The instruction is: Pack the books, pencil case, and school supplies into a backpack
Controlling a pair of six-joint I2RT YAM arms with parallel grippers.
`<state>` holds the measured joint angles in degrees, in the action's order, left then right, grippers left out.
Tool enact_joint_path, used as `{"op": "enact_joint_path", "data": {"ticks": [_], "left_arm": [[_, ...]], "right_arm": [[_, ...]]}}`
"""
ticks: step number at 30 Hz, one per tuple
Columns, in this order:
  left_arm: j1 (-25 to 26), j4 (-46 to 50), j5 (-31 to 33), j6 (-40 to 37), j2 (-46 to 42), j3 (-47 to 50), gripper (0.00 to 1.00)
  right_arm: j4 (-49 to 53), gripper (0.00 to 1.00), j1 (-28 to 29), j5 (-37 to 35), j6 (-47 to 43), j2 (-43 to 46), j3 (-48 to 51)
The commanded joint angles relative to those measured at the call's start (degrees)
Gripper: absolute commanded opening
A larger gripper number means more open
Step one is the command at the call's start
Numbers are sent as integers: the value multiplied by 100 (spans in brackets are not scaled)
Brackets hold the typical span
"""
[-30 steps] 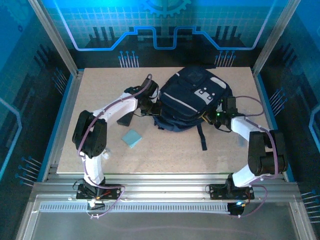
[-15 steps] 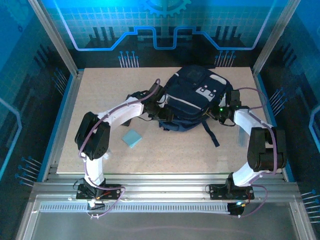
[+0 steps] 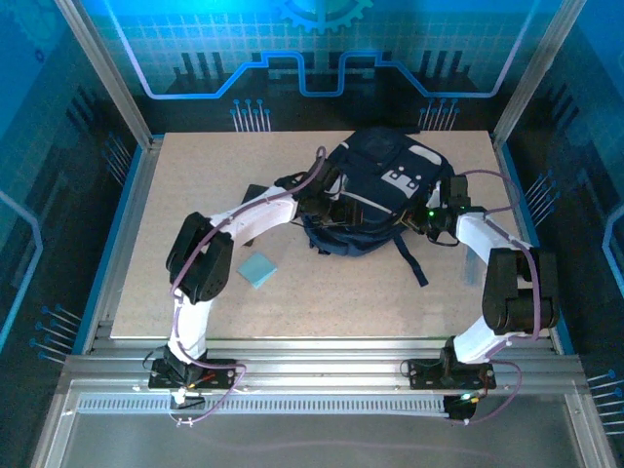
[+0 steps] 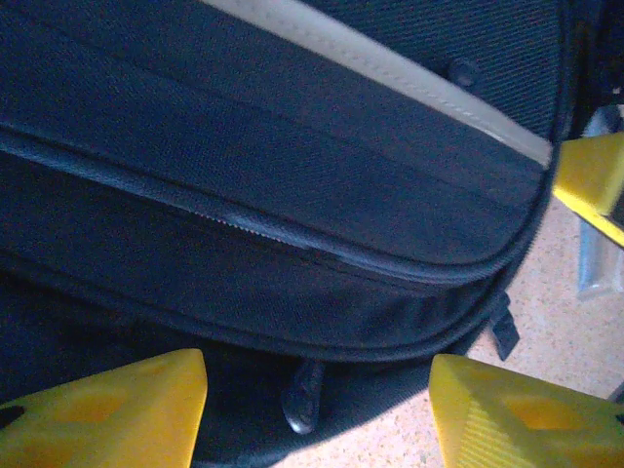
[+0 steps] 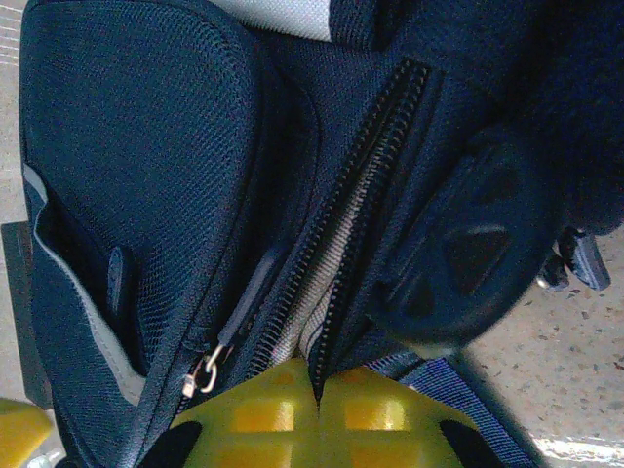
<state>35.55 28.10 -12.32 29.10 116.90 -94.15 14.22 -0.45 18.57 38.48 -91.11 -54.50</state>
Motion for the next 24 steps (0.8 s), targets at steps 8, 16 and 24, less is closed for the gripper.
{"op": "enact_joint_path", "data": {"ticks": [8, 16, 24], "left_arm": [[190, -210, -142, 473, 365, -86, 45], [314, -74, -258, 517, 441, -61, 45], [329, -314, -314, 623, 414, 204, 27]], "right_arm": [[-155, 0, 55, 261, -113, 32, -167], [-174, 0, 50, 208, -73, -34, -143], [-217, 0, 54, 202, 1, -62, -177]]}}
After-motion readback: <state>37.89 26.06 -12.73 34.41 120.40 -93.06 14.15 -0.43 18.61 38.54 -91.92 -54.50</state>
